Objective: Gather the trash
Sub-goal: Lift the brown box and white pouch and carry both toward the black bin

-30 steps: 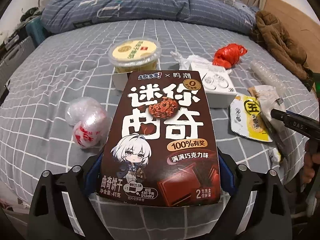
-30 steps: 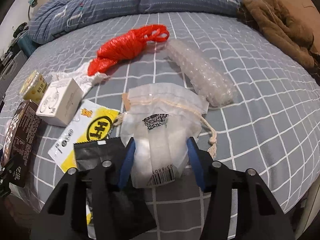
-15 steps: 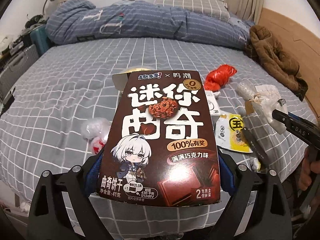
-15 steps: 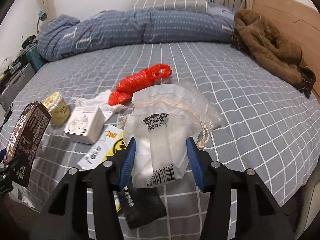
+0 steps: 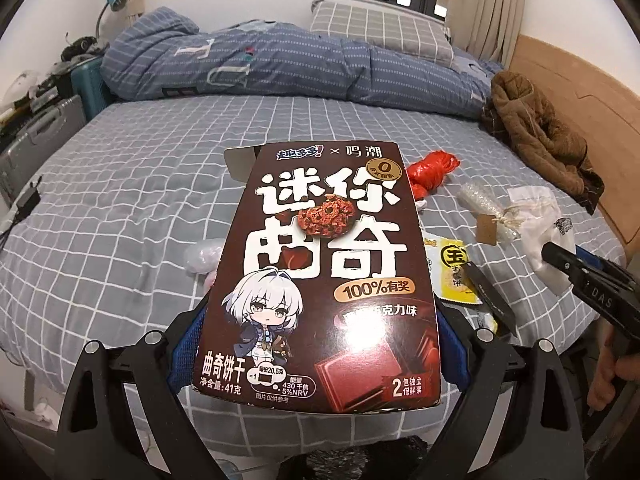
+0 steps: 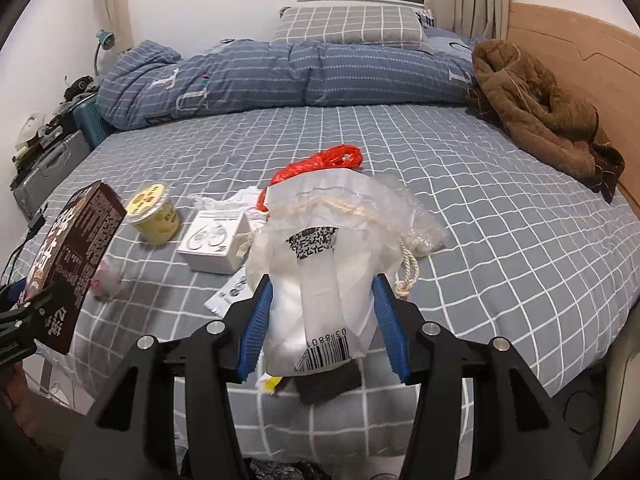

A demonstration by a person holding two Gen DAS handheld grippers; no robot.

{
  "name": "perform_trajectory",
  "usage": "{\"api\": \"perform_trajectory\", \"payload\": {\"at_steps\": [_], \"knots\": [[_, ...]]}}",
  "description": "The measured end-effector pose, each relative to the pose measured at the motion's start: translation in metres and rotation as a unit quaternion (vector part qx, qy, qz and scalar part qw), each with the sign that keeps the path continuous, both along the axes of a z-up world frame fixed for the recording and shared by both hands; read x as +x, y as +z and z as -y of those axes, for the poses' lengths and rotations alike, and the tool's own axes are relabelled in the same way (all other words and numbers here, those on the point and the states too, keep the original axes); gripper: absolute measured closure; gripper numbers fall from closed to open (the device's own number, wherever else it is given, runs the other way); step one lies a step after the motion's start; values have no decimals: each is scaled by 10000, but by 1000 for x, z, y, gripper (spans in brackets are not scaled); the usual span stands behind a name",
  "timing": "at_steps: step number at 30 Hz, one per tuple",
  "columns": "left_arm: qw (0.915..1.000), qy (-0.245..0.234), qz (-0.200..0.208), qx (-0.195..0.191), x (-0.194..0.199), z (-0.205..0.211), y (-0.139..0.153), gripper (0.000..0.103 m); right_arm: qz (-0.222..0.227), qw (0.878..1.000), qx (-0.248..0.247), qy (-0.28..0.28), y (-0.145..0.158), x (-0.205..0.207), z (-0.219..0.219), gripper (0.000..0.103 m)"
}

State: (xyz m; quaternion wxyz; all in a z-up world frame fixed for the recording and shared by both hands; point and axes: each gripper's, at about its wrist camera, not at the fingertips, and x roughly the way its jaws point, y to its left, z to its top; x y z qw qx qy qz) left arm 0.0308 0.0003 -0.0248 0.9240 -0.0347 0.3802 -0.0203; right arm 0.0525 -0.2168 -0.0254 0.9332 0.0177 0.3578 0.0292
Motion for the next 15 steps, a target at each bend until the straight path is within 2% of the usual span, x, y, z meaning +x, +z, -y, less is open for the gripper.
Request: {"api": "perform_trajectory", "payload": {"at_steps": [15], "knots": [[9999,135,-39,-19,-53,-7,0,13,200,9990,6,399,19,-55,-42,55]]}}
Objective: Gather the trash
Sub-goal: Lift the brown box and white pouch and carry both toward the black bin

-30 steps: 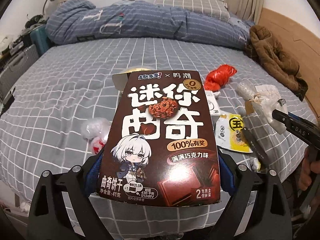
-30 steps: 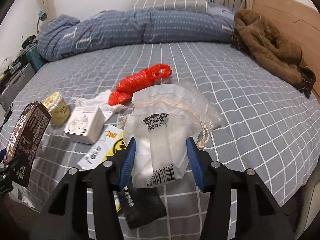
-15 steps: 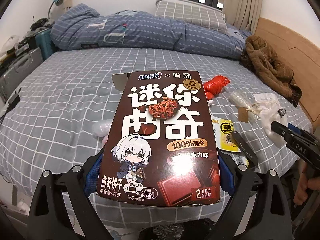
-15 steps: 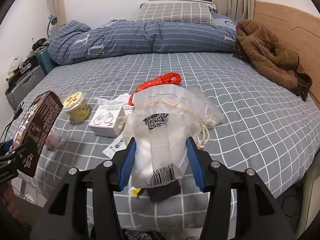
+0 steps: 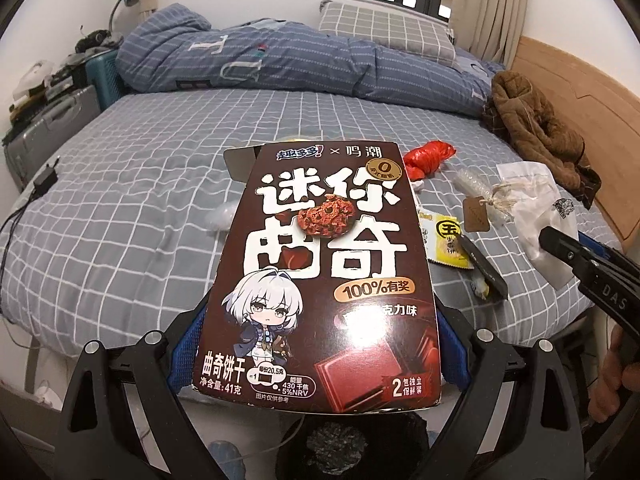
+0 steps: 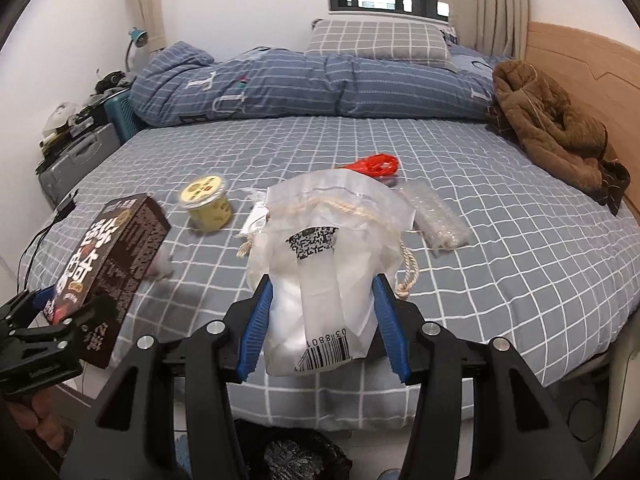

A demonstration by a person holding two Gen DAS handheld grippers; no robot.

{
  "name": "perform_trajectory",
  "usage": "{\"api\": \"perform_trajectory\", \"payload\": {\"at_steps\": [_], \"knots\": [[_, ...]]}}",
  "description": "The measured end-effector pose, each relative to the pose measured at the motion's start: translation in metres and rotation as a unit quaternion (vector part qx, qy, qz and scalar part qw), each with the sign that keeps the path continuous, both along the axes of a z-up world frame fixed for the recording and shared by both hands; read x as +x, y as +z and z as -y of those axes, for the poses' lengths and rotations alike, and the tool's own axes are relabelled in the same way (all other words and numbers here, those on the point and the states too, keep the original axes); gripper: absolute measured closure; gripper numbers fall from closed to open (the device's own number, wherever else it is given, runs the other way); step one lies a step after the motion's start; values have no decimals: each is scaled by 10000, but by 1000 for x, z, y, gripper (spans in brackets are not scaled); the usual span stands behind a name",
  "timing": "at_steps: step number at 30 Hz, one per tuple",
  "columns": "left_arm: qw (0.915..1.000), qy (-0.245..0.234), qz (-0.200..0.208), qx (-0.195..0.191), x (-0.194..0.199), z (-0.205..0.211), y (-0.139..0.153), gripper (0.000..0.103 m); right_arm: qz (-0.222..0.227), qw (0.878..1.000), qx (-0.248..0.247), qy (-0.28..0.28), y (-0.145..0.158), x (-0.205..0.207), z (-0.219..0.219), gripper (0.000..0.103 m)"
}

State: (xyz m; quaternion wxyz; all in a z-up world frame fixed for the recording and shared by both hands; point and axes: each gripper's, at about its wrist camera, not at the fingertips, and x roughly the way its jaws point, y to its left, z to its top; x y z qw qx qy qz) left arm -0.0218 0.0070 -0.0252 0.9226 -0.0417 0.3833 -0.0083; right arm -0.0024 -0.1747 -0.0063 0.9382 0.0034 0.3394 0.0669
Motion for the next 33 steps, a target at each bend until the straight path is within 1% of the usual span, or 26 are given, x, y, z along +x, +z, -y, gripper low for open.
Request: {"api": "perform_trajectory", "payload": {"at_steps": [17,33], "knots": [[10000,10,-62,-3,-43,2,-5,13,-113,9998,-10,187,-12,-55,-14,55],[9993,77,-363,-63,-81,0,-31,13,-361,9990,0,280,-33,-93,-24,55]]}}
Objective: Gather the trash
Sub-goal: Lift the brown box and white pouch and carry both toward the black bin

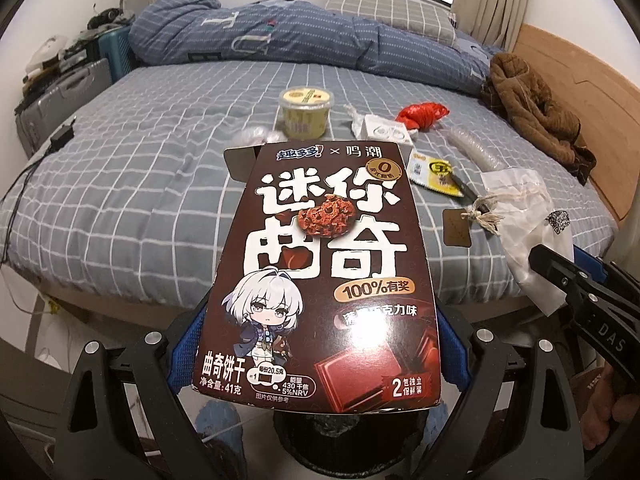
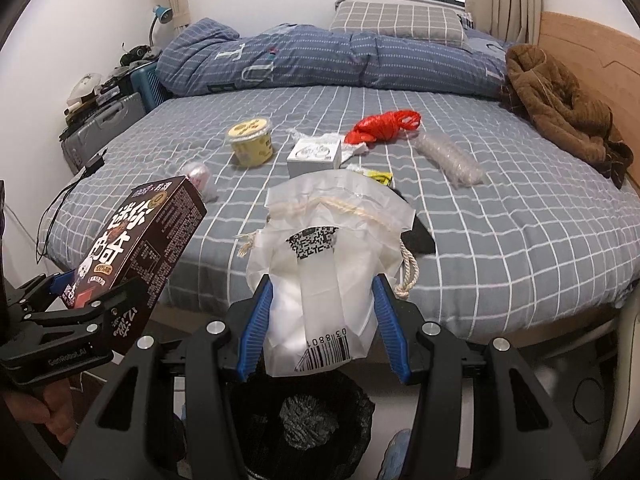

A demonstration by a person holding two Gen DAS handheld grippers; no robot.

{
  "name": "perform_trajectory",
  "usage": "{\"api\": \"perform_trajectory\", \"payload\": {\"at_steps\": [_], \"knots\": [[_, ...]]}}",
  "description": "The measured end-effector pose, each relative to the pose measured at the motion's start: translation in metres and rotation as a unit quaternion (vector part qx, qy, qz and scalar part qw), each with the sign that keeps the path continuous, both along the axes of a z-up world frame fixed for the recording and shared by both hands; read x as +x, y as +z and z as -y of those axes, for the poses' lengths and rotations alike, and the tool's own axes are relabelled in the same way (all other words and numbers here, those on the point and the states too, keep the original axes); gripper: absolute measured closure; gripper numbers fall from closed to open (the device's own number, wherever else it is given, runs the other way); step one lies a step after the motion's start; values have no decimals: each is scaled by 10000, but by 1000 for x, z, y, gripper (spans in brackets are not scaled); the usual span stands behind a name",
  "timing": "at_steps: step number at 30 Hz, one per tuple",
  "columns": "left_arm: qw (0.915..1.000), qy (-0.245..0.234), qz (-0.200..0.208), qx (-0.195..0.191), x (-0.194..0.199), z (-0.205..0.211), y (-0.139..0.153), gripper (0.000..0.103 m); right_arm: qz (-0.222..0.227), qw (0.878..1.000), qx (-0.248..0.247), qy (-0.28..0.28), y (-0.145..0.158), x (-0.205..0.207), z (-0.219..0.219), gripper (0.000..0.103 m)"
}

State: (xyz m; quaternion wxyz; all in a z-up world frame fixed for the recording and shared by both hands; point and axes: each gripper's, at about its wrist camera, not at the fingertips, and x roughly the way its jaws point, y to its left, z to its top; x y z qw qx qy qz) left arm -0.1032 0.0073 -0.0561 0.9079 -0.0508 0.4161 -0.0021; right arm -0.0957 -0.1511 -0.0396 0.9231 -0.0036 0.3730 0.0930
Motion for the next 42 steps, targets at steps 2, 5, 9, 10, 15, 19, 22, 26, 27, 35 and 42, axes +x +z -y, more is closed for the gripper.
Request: {"api": "perform_trajectory", "payload": {"at_steps": [2,5,9,10,15,19,22,26,27,35,42], "knots": [[10000,9,-30,10,-5,0,-3,13,-56,10000,8,12,-4,-5,-2,55],[10000,13,-79,25,-14,1,-7,13,-123,9999,15,27,-9,-12,-4,55],[9998,14,-172,24,-25,0,-13,13,-198,9998,25,44,-16,-23,-7,55],[9998,16,-204,28,-28,0,-15,13,-214,9998,22,48,-17,-25,-7,55],[9994,19,-340,49,-44,0,-25,13,-366,9993,15,54,-28,-37,-10,55],[9989,44,-465,48,-54,-2,-33,13,-517,9986,2,46,-39,-47,-10,55],[9983,72,-584,41,-62,-4,-43,13,-604,9982,-5,49,-46,-52,-10,55],[9968,106,-792,83,-68,-5,-63,13,-759,9971,-44,80,-61,-57,-10,55],[9964,109,-831,87,-68,-6,-66,13,-801,9967,-70,88,-65,-57,-11,55],[9919,227,-1249,22,-66,-19,-107,13,-1282,9916,-156,103,-108,-51,-11,55],[9892,171,-1455,64,-59,-19,-130,13,-1651,9861,-150,102,-139,-39,-16,55]]}}
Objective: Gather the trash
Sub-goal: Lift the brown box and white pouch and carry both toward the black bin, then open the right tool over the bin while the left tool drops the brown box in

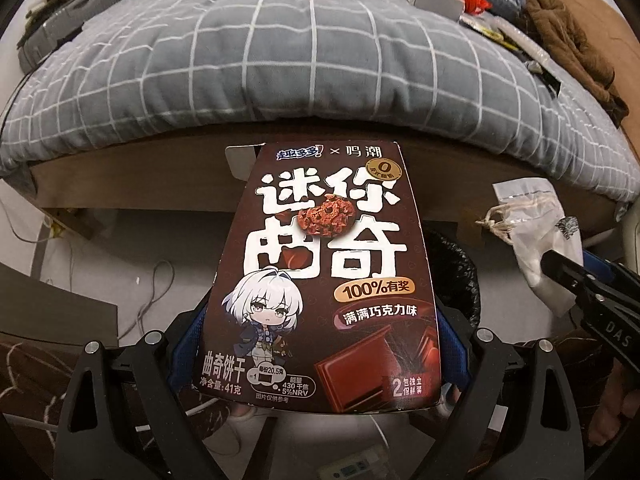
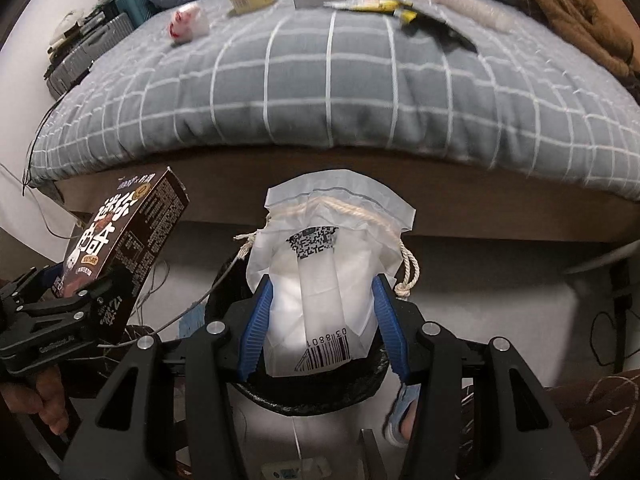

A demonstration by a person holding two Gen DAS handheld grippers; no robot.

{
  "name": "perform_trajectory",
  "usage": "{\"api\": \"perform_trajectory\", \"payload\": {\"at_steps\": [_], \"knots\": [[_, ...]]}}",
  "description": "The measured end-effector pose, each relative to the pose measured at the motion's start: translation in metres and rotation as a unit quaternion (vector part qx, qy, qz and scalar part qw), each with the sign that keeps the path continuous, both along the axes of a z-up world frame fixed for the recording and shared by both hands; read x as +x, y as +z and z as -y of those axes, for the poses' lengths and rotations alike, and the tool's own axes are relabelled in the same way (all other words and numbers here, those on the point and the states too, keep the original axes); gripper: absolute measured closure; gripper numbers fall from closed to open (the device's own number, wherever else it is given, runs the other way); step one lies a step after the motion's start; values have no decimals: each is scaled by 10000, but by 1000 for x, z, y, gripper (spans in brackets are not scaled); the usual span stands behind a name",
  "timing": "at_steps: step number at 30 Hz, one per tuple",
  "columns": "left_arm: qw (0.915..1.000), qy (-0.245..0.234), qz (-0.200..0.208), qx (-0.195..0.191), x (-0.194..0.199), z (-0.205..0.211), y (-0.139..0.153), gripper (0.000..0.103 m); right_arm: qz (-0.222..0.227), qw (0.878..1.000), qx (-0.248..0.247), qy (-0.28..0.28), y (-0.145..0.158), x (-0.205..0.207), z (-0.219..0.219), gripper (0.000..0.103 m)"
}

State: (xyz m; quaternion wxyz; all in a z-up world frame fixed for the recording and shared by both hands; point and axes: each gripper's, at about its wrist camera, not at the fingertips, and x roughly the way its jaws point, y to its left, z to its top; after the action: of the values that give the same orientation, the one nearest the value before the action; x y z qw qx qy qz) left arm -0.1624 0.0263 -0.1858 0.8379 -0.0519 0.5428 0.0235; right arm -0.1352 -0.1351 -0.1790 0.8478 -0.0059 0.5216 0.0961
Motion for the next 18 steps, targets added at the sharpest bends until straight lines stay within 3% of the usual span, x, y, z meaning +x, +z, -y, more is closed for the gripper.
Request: {"api": "perform_trajectory", "payload": {"at_steps": [18], "knots": [[9993,109,-349,-8,21,-22,-40,13,-670,9976,-16,187,-63,27,-37,55]]}}
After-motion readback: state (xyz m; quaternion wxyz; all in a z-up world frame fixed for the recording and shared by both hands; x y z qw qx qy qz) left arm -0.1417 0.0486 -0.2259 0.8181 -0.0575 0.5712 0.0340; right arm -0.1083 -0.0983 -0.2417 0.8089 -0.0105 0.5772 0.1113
